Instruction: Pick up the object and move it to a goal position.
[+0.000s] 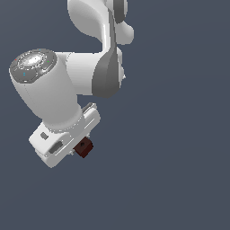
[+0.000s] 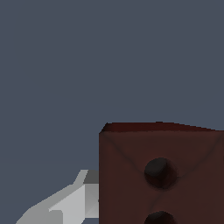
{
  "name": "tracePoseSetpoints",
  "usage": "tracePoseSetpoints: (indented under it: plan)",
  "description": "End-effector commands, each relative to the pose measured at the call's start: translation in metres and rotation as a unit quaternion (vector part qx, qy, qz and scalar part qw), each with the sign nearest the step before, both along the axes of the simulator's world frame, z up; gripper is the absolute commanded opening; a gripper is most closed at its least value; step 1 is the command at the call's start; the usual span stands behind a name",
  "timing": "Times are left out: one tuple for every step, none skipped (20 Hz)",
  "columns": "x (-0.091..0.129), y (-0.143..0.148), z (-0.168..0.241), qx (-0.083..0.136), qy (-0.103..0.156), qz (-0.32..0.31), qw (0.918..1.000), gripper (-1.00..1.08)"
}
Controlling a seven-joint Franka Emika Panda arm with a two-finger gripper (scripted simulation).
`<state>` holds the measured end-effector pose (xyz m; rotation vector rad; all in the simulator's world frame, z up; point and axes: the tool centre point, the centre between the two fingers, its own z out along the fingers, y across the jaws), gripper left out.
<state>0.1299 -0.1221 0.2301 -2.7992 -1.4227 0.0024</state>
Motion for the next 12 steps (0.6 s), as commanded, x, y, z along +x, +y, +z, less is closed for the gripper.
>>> tracePoseSetpoints:
  plan:
    - [0.0043,-0.0035,0.0054,0.0,-0.001,0.0,1.0,-1.0]
    - [0.0055,-0.0046,0.0065,0.0,-0.001,0.0,1.0,-1.0]
    - [0.0066,-0.0056,0.0075,0.0,-0.001,0.0,1.0,-1.0]
    - [0.0075,-0.0064,0.0084,0.0,-0.001,0.0,1.0,-1.0]
    - [0.0083,-0.0071,0.0091,0.0,-0.001,0.0,1.0,-1.0]
    - [0.009,-0.0076,0.0097,0.0,-0.001,0.0,1.0,-1.0]
    - [0.0095,-0.0081,0.0102,0.0,-0.001,0.0,1.0,-1.0]
    - [0.01,-0.0085,0.0106,0.0,-0.001,0.0,1.0,-1.0]
    - [0.0104,-0.0087,0.0109,0.0,-0.001,0.0,1.0,-1.0]
    - [0.0106,-0.0089,0.0111,0.0,-0.001,0.0,1.0,-1.0]
    - [0.0108,-0.009,0.0112,0.0,-0.001,0.0,1.0,-1.0]
    - [0.0108,-0.0091,0.0112,0.0,-0.001,0.0,1.0,-1.0]
